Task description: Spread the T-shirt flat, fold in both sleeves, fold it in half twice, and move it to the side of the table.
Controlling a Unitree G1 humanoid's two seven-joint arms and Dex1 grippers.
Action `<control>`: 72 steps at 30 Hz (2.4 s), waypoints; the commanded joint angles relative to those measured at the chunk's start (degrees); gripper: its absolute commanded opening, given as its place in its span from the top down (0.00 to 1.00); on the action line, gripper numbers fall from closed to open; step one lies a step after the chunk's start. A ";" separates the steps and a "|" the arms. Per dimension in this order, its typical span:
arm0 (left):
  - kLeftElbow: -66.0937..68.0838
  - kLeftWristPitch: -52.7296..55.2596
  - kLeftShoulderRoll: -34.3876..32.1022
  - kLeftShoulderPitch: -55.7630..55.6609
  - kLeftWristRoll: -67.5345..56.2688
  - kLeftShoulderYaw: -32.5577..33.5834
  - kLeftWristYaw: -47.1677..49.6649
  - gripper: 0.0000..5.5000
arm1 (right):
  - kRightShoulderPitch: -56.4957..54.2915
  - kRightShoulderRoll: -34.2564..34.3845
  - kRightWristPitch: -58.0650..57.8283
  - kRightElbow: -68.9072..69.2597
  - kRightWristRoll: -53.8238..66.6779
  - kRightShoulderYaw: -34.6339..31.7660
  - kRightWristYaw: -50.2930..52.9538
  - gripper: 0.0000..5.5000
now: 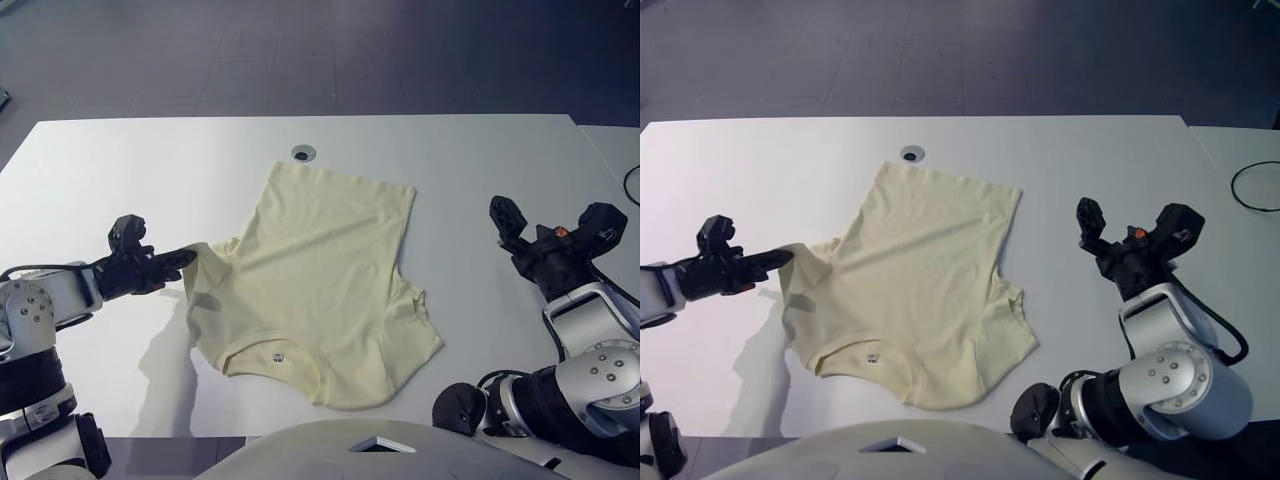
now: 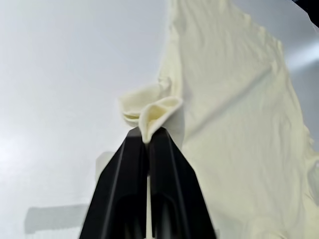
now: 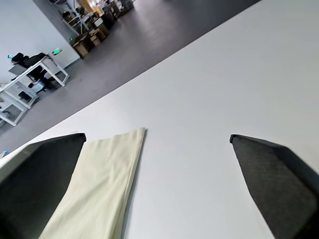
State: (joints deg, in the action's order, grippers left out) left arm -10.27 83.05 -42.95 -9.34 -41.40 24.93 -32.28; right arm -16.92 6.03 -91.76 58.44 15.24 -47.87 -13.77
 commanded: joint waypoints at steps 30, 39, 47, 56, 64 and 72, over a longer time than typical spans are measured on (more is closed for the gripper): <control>-14.30 9.45 -8.70 -10.24 -13.96 -19.53 -3.75 1.00 | 20.87 11.68 19.89 1.28 24.56 7.38 22.38 0.02; -14.67 9.44 0.79 -8.16 -19.22 -20.23 10.30 0.95 | 22.00 9.62 22.10 0.02 29.83 11.37 28.07 0.02; -5.45 9.43 2.74 -14.45 -37.23 -14.44 21.69 0.73 | 25.62 6.58 25.19 -0.57 36.62 14.35 33.49 0.02; -3.42 2.75 4.98 -10.83 -36.30 3.14 41.30 0.41 | 44.38 -6.36 25.89 0.13 59.92 19.45 39.79 0.02; -10.35 -4.99 7.15 -2.91 -28.70 6.51 47.73 0.20 | 53.97 -20.42 28.47 -5.22 65.37 27.10 38.31 0.02; -10.20 -5.20 7.03 -3.95 -26.79 3.54 45.91 0.02 | 55.77 -24.67 33.63 -8.27 64.51 34.40 36.80 0.15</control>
State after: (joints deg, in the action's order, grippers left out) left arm -21.03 77.90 -36.04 -12.18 -69.32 29.82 14.23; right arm 38.25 -18.47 -58.85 51.28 80.05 -16.08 22.37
